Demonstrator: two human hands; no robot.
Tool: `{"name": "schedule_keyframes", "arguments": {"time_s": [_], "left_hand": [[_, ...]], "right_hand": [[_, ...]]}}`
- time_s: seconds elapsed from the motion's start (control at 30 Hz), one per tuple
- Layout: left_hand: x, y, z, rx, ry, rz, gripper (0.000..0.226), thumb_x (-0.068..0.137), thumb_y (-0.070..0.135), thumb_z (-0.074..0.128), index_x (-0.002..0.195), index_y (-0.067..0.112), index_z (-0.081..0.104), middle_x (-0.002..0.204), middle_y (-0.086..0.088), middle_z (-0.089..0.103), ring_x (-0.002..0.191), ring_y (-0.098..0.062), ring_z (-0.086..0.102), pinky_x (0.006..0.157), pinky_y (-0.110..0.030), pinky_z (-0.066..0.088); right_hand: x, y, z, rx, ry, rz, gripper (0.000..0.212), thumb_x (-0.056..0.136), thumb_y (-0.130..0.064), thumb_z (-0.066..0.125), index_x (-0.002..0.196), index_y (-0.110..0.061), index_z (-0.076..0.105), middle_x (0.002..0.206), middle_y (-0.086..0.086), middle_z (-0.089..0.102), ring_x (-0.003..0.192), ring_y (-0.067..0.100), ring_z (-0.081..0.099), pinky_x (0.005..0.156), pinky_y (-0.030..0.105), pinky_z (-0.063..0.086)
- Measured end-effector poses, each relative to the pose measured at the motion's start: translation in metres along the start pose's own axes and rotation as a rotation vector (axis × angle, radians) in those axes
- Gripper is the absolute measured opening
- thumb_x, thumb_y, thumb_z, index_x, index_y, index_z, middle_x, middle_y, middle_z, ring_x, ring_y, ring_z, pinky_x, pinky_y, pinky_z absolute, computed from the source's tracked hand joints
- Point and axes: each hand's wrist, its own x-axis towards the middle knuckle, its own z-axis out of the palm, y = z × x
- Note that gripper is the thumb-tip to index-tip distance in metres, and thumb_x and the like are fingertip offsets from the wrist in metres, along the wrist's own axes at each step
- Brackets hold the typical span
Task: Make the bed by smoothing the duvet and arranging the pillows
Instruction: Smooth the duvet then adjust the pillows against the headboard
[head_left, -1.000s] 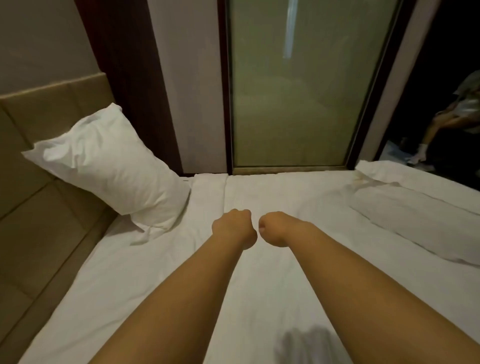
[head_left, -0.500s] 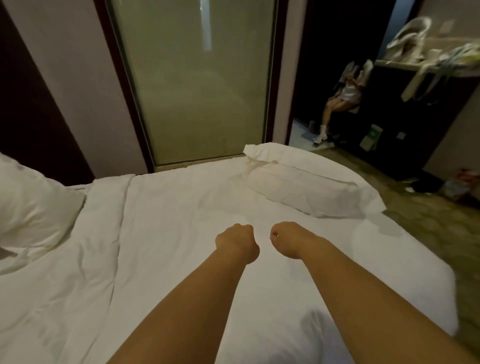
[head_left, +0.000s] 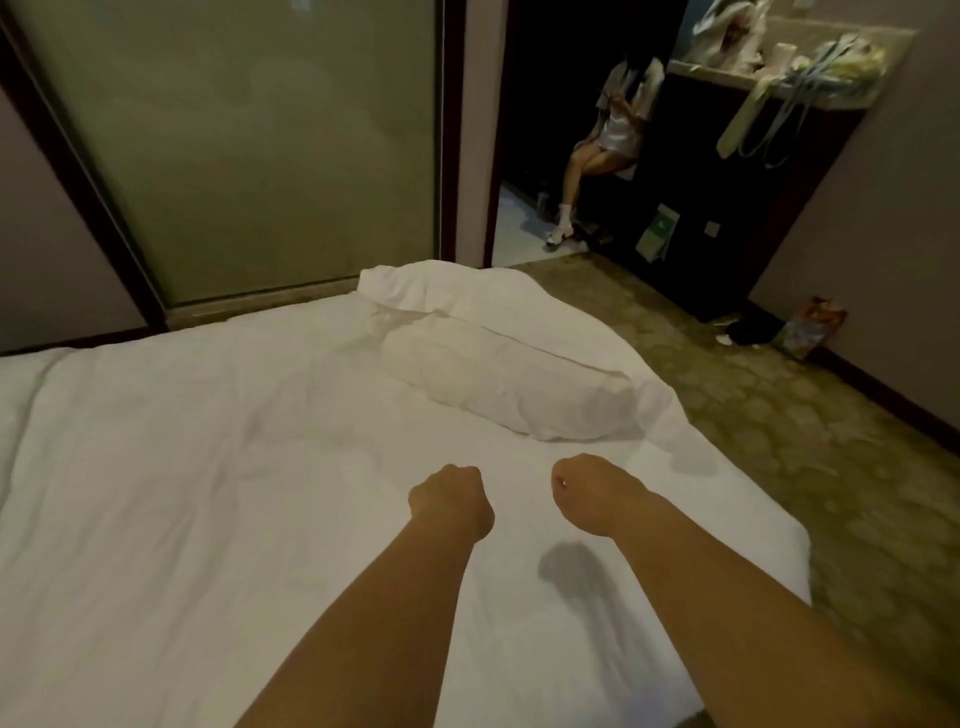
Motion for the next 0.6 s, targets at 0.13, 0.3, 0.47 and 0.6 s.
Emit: {"name": "schedule_keyframes", "arguments": {"time_s": [0.13,0.3,0.47,0.6], "left_hand": [[0.052,0.021,-0.014,0.005,-0.013,0.008,0.035,0.092,0.015,0.043,0.125,0.017,0.055,0.122,-0.002,0.057,0.111,-0.021,0.059,0.077,-0.028,0.039],[0.104,0.045,-0.037,0.026,-0.013,0.007,0.035,0.093,0.018,0.045,0.127,0.017,0.054,0.124,-0.002,0.057,0.113,-0.022,0.058,0.077,-0.029,0.038],[0.145,0.068,-0.048,0.027,-0.001,-0.022,0.035,0.094,0.019,0.044,0.128,0.018,0.052,0.126,-0.001,0.056,0.114,-0.021,0.058,0.082,-0.029,0.042],[0.17,0.095,-0.058,0.015,0.028,-0.04,0.034,0.094,0.02,0.044,0.128,0.019,0.052,0.126,-0.001,0.055,0.114,-0.021,0.058,0.086,-0.031,0.044]], "right_hand": [[0.048,0.03,-0.018,0.018,-0.002,0.032,0.021,0.099,-0.014,0.036,0.083,-0.017,0.049,0.099,0.003,0.055,0.089,0.017,0.052,0.086,0.03,0.045],[0.098,0.054,-0.035,0.046,-0.011,0.047,0.029,0.1,-0.017,0.037,0.072,-0.023,0.042,0.1,0.004,0.055,0.094,0.018,0.056,0.09,0.029,0.046],[0.136,0.076,-0.058,-0.03,0.031,0.002,0.026,0.099,-0.02,0.035,0.112,-0.013,0.057,0.121,0.007,0.057,0.111,0.023,0.056,0.093,0.031,0.044],[0.167,0.1,-0.074,-0.062,0.061,0.008,0.034,0.098,-0.022,0.036,0.131,-0.018,0.047,0.132,0.007,0.047,0.122,0.024,0.046,0.102,0.034,0.038]]}}
